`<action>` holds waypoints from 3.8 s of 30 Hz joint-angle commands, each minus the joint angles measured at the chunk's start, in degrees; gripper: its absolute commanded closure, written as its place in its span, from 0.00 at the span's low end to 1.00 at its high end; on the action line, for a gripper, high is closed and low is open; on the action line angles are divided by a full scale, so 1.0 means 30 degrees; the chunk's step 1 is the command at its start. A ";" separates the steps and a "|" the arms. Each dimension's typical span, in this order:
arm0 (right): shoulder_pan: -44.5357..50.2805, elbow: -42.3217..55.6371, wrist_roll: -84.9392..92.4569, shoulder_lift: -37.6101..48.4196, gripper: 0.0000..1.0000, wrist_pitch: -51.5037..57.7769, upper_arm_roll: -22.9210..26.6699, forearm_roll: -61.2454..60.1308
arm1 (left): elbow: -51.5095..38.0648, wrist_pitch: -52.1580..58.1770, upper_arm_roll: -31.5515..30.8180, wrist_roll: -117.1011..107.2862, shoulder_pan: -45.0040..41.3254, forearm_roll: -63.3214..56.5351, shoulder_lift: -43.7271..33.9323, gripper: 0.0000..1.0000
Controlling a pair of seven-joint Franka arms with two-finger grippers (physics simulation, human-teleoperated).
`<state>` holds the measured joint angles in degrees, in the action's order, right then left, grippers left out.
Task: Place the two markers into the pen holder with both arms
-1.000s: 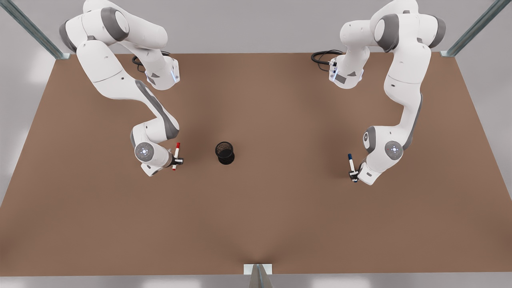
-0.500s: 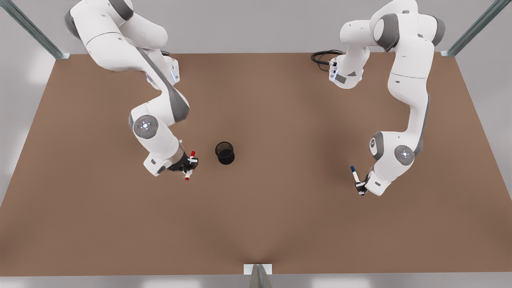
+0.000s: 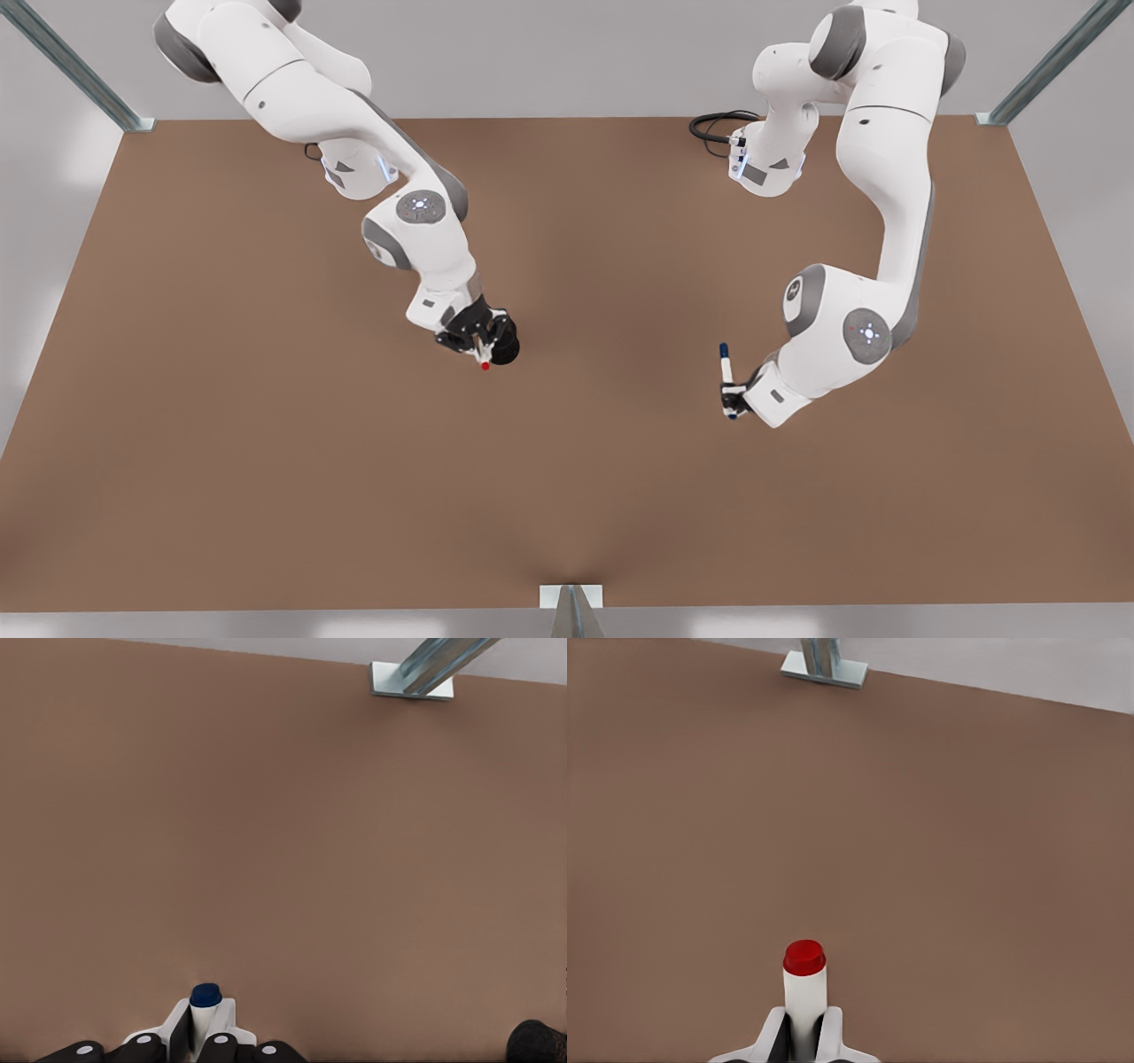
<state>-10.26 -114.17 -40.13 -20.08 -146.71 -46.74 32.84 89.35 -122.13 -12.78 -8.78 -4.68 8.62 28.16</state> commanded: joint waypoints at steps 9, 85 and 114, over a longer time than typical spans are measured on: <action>0.0108 -0.1991 -1.8202 -0.0161 0.79 -0.3334 -0.0095 1.2167 | -0.0018 0.1014 -0.0048 0.0759 0.0038 0.0408 0.0487 0.79; 0.5235 1.6934 1.4520 -0.1597 0.00 1.9518 1.5139 -1.1004 | 0.0304 -2.0168 -1.0125 2.4168 -0.5734 1.1951 0.7168 0.00; 0.5382 1.7051 1.3934 -0.1538 0.00 1.9166 1.4905 -1.0974 | -0.2918 0.9774 0.3614 -0.1555 -0.0138 -0.4221 -0.4083 0.00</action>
<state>6.06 -63.07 2.41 -24.79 -88.97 -1.86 -0.01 80.59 -93.56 -1.87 10.94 -5.15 -3.49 15.82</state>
